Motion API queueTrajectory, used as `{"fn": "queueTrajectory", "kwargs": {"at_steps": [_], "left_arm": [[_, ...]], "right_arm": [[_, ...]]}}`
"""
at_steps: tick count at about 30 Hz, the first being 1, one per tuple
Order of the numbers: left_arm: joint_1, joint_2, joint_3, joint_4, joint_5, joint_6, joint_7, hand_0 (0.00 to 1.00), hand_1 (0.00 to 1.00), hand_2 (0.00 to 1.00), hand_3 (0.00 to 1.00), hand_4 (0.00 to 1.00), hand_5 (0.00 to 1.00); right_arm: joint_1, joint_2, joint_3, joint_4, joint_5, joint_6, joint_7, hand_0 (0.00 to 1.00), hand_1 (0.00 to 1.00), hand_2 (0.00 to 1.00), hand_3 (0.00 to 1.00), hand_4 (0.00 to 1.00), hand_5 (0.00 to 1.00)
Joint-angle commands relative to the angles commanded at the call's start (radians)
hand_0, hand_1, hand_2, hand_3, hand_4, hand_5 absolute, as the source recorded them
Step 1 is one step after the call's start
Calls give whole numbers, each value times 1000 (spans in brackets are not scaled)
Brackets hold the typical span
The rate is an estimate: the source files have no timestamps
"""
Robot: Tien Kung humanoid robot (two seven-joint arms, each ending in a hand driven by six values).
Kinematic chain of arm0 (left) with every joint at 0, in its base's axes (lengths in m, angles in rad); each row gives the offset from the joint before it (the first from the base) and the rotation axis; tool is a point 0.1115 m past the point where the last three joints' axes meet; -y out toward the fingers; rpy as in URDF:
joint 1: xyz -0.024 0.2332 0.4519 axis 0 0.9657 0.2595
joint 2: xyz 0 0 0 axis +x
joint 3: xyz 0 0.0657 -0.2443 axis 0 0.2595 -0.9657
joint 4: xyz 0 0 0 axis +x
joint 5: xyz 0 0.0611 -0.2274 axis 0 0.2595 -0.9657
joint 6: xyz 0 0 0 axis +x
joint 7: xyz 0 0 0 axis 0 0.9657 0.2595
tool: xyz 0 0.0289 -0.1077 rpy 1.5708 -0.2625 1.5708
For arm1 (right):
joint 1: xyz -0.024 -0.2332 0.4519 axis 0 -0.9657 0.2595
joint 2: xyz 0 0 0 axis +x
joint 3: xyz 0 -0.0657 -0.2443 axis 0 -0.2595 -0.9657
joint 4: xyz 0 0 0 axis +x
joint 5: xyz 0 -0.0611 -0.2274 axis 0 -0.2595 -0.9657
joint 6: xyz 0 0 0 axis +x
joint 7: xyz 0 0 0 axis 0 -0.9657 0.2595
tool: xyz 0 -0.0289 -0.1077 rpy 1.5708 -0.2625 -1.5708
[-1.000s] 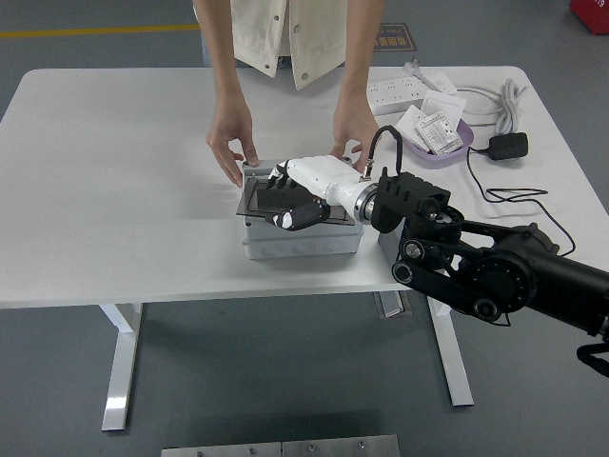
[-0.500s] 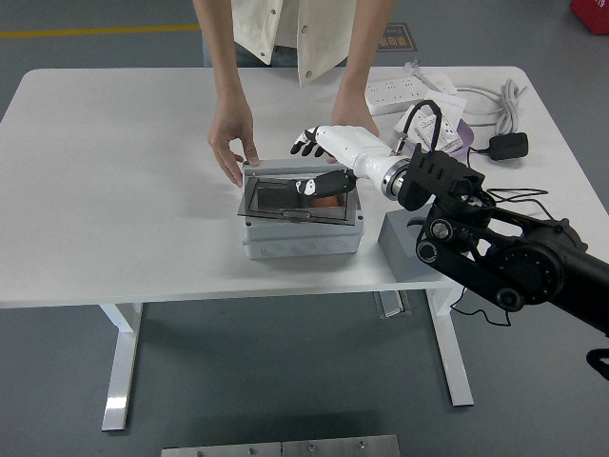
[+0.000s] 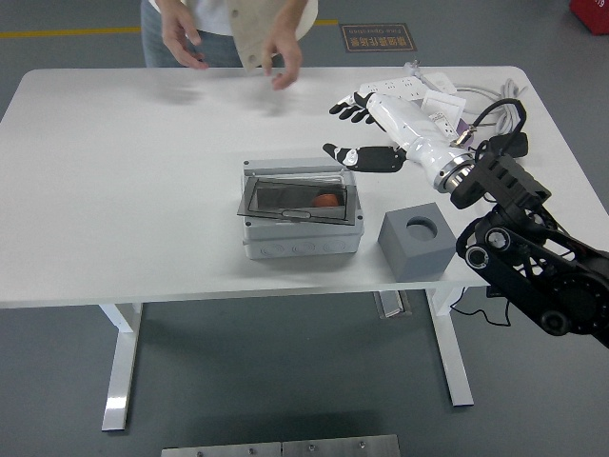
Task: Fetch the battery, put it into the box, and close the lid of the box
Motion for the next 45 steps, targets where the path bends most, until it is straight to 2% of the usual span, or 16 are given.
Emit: {"fn": "queueTrajectory", "kwargs": {"at_steps": [1,2,7,8,10,17,21,27,37,38,45], "left_arm": [[0,-1,0,0,-1,0,-1,577,624,552,548,547,2],[0,-1,0,0,-1,0,-1,577,623,552,548,548,2],[2,-5,0,0,-2,-1,-2,577,623,552,548,548,2],[3,-6,0,0,-2,-1,-2,577,623,552,547,548,2],[4,-7,-1,0,-2,-1,-2,577,623,552,547,548,2],[9,-7,-3,0,-7,-2,-5,577,622,551,546,546,2],[16,-7,-4,0,-13,-3,-6,577,622,551,547,545,2],[41,-11,-15,0,-25,-4,-8,577,622,551,547,545,2],[89,-24,-40,0,-16,-8,-9,577,621,551,552,541,2],[91,-25,-39,0,-18,-8,-10,577,616,551,564,541,2],[94,-32,-31,0,-31,-8,-22,577,616,552,567,542,2]], "right_arm": [[-16,1,16,1,18,-21,22,631,653,678,736,775,482],[-35,2,35,3,43,-49,51,555,597,629,650,781,492],[-115,18,111,11,169,-157,173,555,597,629,650,781,492],[-133,21,130,13,200,-176,198,510,527,563,608,787,503],[-166,26,161,19,266,-196,244,510,527,563,608,787,503],[-292,8,237,34,503,-176,370,490,512,535,596,792,500],[-360,20,273,26,625,-159,396,486,507,536,596,795,507],[-452,51,302,55,765,-155,412,515,505,535,594,800,519],[-516,62,294,154,785,-165,410,534,525,551,615,806,528],[-523,62,294,166,784,-166,409,562,554,577,620,806,531],[-573,66,284,226,759,-175,401,596,569,589,628,823,543]]}}
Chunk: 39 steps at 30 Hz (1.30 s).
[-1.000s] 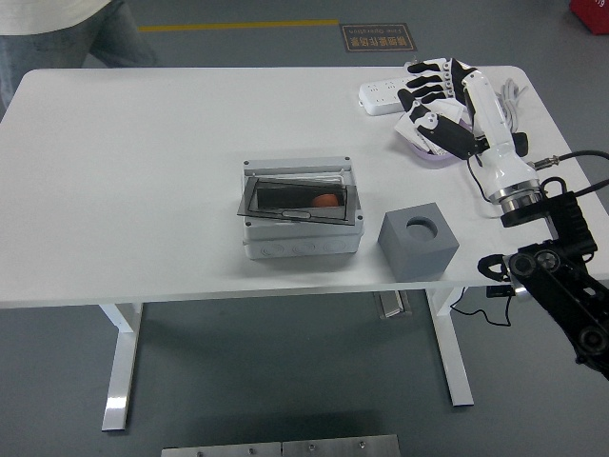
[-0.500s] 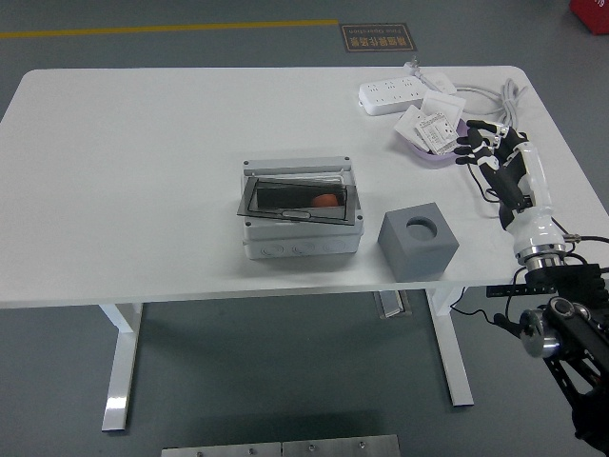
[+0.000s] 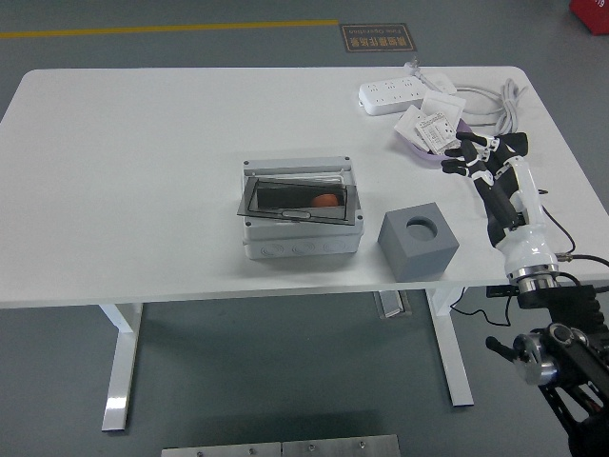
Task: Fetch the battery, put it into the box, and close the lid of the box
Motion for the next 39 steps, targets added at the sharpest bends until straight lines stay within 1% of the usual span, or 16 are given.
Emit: {"fn": "queueTrajectory", "kwargs": {"at_steps": [5,8,9,13,15,18,22,28,29,34,35,39], "left_arm": [[-1,-2,-1,0,1,0,-2,577,616,552,568,542,2],[-1,-2,2,0,-2,0,-4,577,616,552,568,542,2],[0,-1,2,0,-2,0,-5,577,616,552,568,542,2],[-1,-2,3,0,-3,0,-6,577,614,552,568,542,2],[-4,-2,7,0,-7,0,-8,577,614,552,568,542,2],[-9,-2,16,0,-15,0,-11,577,614,551,570,540,7],[-11,0,19,0,-11,1,-10,577,614,551,570,540,7],[-5,4,13,0,36,11,0,577,612,551,572,541,8],[-5,5,18,0,46,16,0,577,575,540,572,539,6],[-9,6,45,0,72,54,-4,577,575,540,572,539,6],[-10,6,43,0,77,60,-3,577,432,416,559,578,2],[-11,6,11,0,93,50,29,577,432,416,559,578,2]], "right_arm": [[-33,-7,-9,22,-23,0,-12,594,572,588,628,825,551],[-32,-15,-28,22,-32,2,-24,594,572,588,628,825,551],[-27,-18,-35,21,-34,2,-27,594,572,588,628,825,551],[30,-27,-68,8,-33,-2,-36,602,572,590,632,816,556],[65,-32,-74,6,-36,-3,-39,602,572,590,632,816,556],[95,-40,-75,7,-40,-4,-43,602,568,589,631,812,561],[106,-49,-70,6,-43,-5,-46,602,568,589,631,812,561],[106,-49,-63,0,-49,-3,-50,604,563,591,628,811,566],[106,-48,-63,-1,-49,-3,-50,606,564,593,629,811,568],[108,-47,-62,-2,-60,-2,-55,606,564,593,629,811,568],[108,-47,-63,-2,-63,-2,-56,608,559,591,629,810,566],[107,-46,-65,-2,-71,-3,-60,608,559,591,629,810,566]]}}
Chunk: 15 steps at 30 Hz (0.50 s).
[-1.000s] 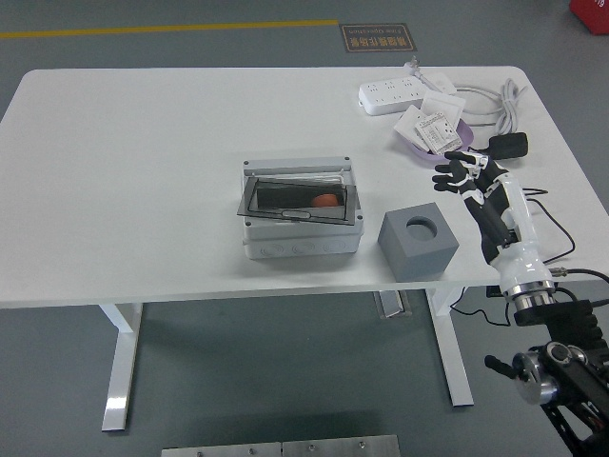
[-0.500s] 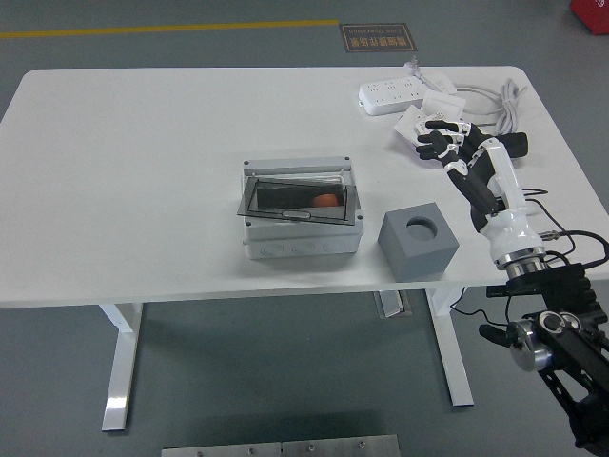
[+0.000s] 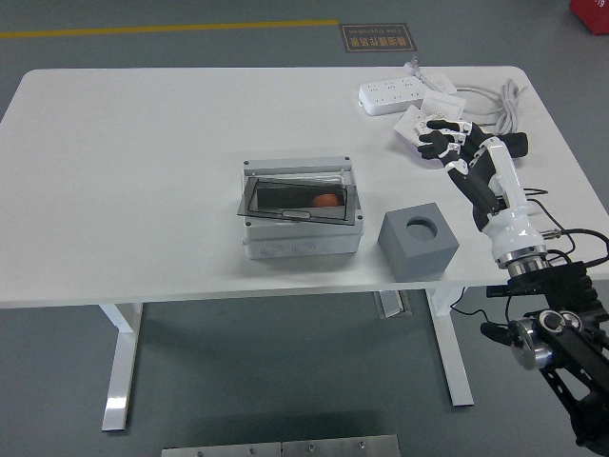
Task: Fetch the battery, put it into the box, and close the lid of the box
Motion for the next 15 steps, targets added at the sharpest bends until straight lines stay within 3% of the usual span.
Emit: {"fn": "queueTrajectory", "kwargs": {"at_steps": [1,2,6,7,13,14,15], "left_arm": [[0,0,-11,0,5,-5,9,577,432,416,559,578,2],[0,1,-26,0,12,-14,20,578,325,324,487,702,2],[0,3,-53,0,20,-36,43,578,325,324,487,702,2],[-1,4,-58,0,19,-43,48,576,591,568,597,719,23],[-6,4,-82,0,12,-80,71,576,591,568,597,719,23],[-6,3,-86,0,12,-87,75,566,790,842,879,973,423],[-7,3,-90,0,12,-94,79,566,790,842,879,973,423]], "right_arm": [[-1,0,0,0,-1,0,-1,608,559,591,629,810,566],[-2,1,0,0,-3,0,-1,610,560,589,627,808,566],[-4,2,2,-1,-6,-1,-2,610,560,589,627,808,566],[-4,2,3,-1,-7,-1,-2,614,560,590,627,802,562],[-5,4,9,-1,-12,-3,-4,614,560,590,627,802,562],[-5,4,9,-1,-13,-3,-4,615,559,589,629,788,550],[-5,4,9,-1,-15,-3,-5,615,559,589,629,788,550]]}}
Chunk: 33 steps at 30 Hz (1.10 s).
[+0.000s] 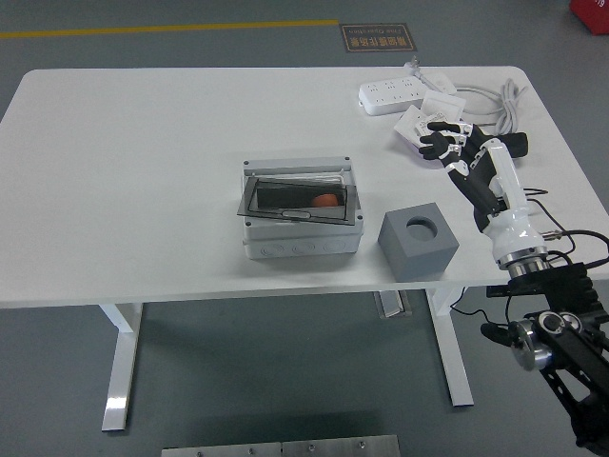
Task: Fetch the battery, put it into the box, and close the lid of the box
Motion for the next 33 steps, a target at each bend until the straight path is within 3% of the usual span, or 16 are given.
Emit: {"fn": "queueTrajectory", "kwargs": {"at_steps": [4,5,10,11,16,17,19,33], "left_arm": [[-1,-1,-31,0,10,-28,21,566,790,842,879,973,423],[-1,-1,-41,0,16,-32,25,775,943,998,998,998,718],[-2,-1,-97,0,52,-51,52,775,943,998,998,998,718],[-3,-1,-105,0,58,-53,55,905,998,998,998,998,960],[-5,-1,-148,0,96,-64,73,905,998,998,998,998,960],[-6,-1,-153,0,101,-65,74,966,998,998,998,998,998],[-6,-1,-157,0,105,-66,75,966,998,998,998,998,998],[-5,-2,-70,0,51,-70,63,991,998,998,998,998,998]], "right_arm": [[-1,1,1,0,-6,-1,-2,615,559,589,629,788,550],[-1,1,1,0,-7,-2,-2,616,555,589,628,785,547],[-2,3,2,0,-12,-3,-4,616,555,589,628,785,547],[-2,3,3,0,-12,-3,-4,618,552,587,630,780,543],[-2,3,4,0,-14,-3,-5,618,552,587,630,780,543],[-2,3,4,0,-14,-4,-5,618,548,586,630,778,542],[-3,3,5,0,-15,-4,-5,618,548,586,630,778,542],[-5,5,8,0,-14,-7,-6,622,543,580,632,775,539]]}}
